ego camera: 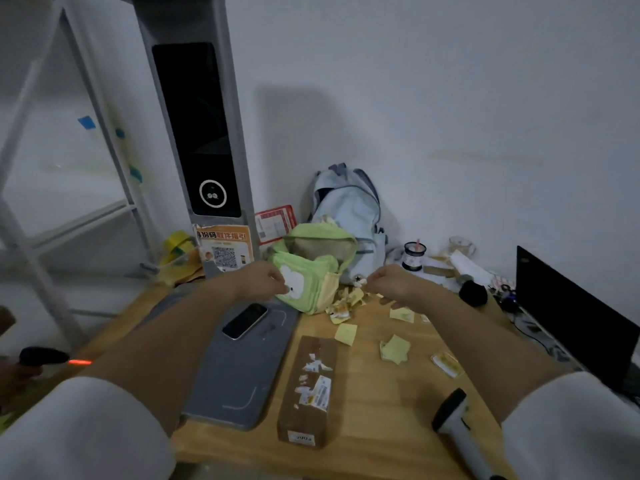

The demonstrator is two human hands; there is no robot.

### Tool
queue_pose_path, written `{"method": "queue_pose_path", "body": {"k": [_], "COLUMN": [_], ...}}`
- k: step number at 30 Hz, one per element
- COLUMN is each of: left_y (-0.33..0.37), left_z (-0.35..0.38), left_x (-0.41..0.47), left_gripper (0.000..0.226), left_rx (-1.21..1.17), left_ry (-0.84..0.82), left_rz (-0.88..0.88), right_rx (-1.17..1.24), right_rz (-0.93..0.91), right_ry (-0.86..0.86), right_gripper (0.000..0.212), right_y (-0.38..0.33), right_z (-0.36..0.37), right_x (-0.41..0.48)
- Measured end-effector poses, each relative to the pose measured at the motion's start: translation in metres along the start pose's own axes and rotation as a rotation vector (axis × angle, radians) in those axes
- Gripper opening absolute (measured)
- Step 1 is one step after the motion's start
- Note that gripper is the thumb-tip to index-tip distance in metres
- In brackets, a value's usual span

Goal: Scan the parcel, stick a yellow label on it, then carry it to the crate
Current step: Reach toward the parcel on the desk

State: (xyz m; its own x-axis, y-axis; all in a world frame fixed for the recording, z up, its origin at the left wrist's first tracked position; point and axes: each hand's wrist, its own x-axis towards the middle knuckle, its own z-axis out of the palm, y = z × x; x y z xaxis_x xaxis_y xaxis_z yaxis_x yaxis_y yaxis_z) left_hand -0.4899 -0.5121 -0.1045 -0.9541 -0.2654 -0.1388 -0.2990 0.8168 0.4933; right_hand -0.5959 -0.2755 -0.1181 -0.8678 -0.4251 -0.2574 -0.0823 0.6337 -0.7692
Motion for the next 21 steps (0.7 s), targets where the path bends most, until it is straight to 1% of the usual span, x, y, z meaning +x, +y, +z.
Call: {"method": "queue_pose_path", "body": {"k": [2,4,6,8,10,11,14,16,19,21], "left_y": [0.009,0.017,0.019,0.015,0.006,0.001,-0.015,-0.026,-0.042,-0.052], "left_z": [0.010,0.021,0.037,0.054,0.071,0.080,0.099,0.107,0.120,0.130], "left_x": [0.027,0.049,0.069,0.088,0.105,0.111,0.125,0.130,0.137,0.136], "left_gripper": [0.017,0.025,0.018,0.019,0.025,0.024,0.024,0.024,0.018,0.012], "left_rx": [-0.029,-0.077,-0.078,-0.022,-0.043,-0.075,-0.166,-0.176,-0.200,-0.190], "left_ry": [-0.019,-0.053,-0.117,-0.167,-0.199,-0.215,-0.298,-0.346,-0.356,-0.353], "left_rz": [0.045,0.066,0.084,0.093,0.084,0.078,-0.009,-0.036,-0.044,-0.035], "right_rx": [-0.003,0.026,0.033,0.044,0.053,0.065,0.108,0.136,0.130,0.112], "right_rz": [0.010,0.034,0.086,0.151,0.200,0.224,0.301,0.342,0.370,0.421], "right_ry": [0.006,0.032,0.040,0.067,0.114,0.139,0.163,0.169,0.186,0.174], "right_gripper": [0.029,0.035,0.040,0.040,0.034,0.033,0.044,0.046,0.040,0.033], "right_y": [0.002,0.008,0.020,0.036,0.053,0.060,0.077,0.085,0.096,0.108], "right_z": [-0.009,-0.018,-0.025,-0.035,-0.044,-0.048,-0.051,-0.046,-0.030,-0.018], "right_x": [0.013,0.025,0.029,0.032,0.035,0.036,0.041,0.046,0.054,0.058]}}
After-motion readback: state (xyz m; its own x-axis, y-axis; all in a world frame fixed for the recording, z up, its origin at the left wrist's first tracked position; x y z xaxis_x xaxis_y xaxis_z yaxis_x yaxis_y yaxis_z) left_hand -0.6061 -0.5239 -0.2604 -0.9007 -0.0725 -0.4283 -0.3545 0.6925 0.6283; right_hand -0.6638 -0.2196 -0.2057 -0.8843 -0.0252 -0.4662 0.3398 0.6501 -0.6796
